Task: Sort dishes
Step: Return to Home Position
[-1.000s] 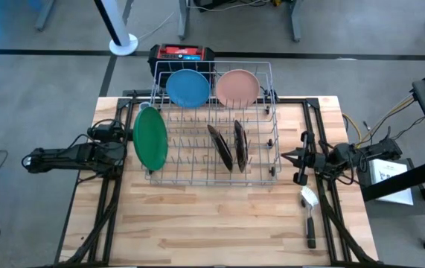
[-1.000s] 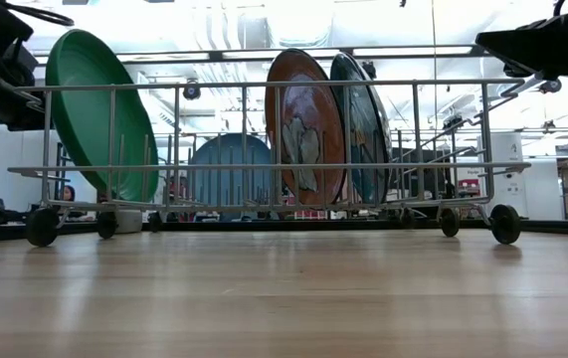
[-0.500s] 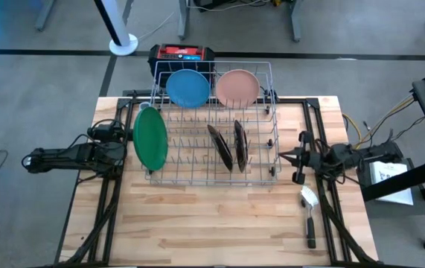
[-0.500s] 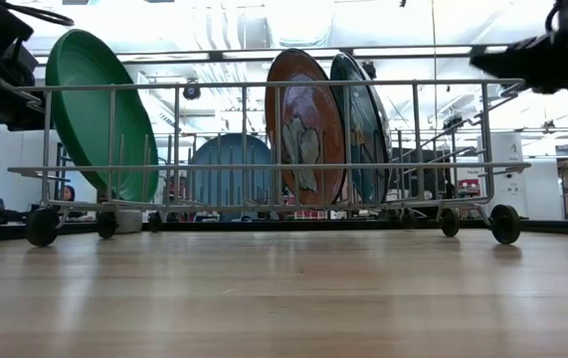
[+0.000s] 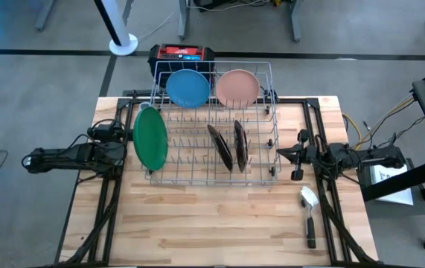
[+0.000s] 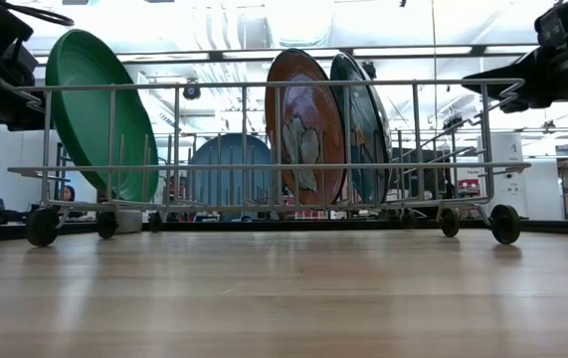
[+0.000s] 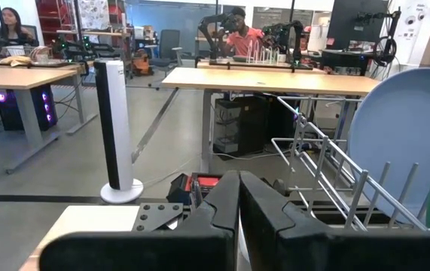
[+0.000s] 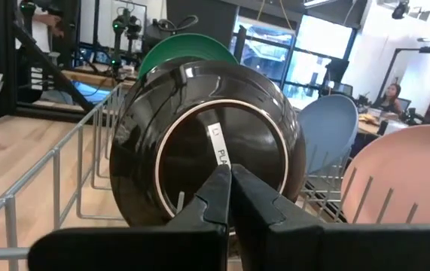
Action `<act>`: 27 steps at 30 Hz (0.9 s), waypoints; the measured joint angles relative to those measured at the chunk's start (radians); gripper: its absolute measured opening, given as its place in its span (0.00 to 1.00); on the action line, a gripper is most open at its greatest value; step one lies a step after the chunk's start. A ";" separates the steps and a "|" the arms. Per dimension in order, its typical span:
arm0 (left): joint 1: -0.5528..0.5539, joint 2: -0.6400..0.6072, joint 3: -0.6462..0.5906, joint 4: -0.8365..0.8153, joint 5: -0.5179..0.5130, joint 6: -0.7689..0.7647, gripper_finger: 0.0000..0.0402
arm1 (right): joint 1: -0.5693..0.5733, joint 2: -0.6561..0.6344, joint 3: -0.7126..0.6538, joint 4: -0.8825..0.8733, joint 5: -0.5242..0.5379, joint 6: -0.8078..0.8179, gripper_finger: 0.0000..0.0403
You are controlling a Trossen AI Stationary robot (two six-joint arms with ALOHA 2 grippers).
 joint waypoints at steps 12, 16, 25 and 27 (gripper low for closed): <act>0.000 0.000 0.000 0.000 0.000 0.000 0.00 | 0.000 0.010 0.000 0.000 0.000 0.040 0.01; 0.000 0.000 0.000 0.000 0.000 0.000 0.00 | 0.000 0.015 0.000 0.001 0.000 0.041 0.01; 0.000 0.000 0.000 0.000 0.000 0.000 0.00 | 0.000 0.015 0.000 0.001 0.000 0.041 0.01; 0.000 0.000 0.000 0.000 0.000 0.000 0.00 | 0.000 0.015 0.000 0.001 0.000 0.041 0.01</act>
